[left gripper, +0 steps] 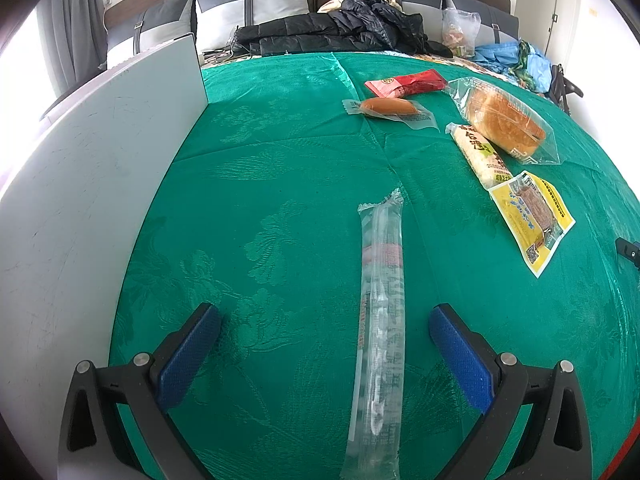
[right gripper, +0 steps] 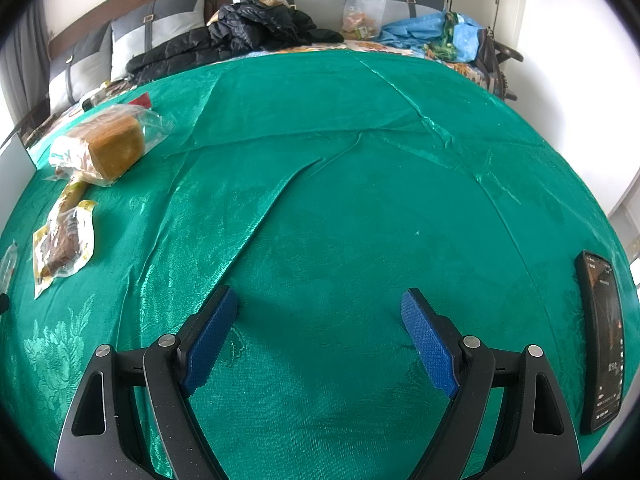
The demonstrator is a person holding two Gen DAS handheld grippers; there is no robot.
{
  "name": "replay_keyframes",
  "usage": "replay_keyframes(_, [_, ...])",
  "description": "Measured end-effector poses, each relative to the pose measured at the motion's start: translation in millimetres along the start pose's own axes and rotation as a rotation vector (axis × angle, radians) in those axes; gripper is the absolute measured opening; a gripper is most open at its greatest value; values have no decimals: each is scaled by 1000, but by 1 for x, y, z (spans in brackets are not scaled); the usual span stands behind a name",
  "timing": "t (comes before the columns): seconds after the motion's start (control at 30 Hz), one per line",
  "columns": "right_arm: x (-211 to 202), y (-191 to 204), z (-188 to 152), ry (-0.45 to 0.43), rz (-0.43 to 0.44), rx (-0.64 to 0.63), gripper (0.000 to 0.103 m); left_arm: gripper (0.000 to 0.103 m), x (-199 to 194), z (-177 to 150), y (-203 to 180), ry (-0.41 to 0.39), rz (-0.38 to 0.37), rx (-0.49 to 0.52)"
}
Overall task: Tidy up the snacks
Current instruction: 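Lower the clear tube onto the sheet and open the left gripper, then move the right gripper over the yellow cracker packet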
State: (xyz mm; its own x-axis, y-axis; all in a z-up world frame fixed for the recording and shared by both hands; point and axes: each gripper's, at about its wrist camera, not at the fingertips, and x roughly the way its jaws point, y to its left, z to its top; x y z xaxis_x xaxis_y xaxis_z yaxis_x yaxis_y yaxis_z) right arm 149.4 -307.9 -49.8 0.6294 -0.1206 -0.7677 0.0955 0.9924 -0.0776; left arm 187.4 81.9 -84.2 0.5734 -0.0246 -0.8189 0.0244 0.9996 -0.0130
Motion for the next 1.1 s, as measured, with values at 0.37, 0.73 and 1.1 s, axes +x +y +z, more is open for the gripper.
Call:
replay_keyframes(0.37, [0, 0, 0, 1, 15, -3, 87, 103, 0, 0, 0, -1, 1, 0])
replay_keyframes(0.73, [-28, 102, 22, 50, 283, -124, 87, 103, 1, 0, 1, -2, -1, 1])
replay_keyframes(1.1, [-4, 280, 12, 64, 251, -634, 84, 103, 0, -1, 1, -4, -1, 1])
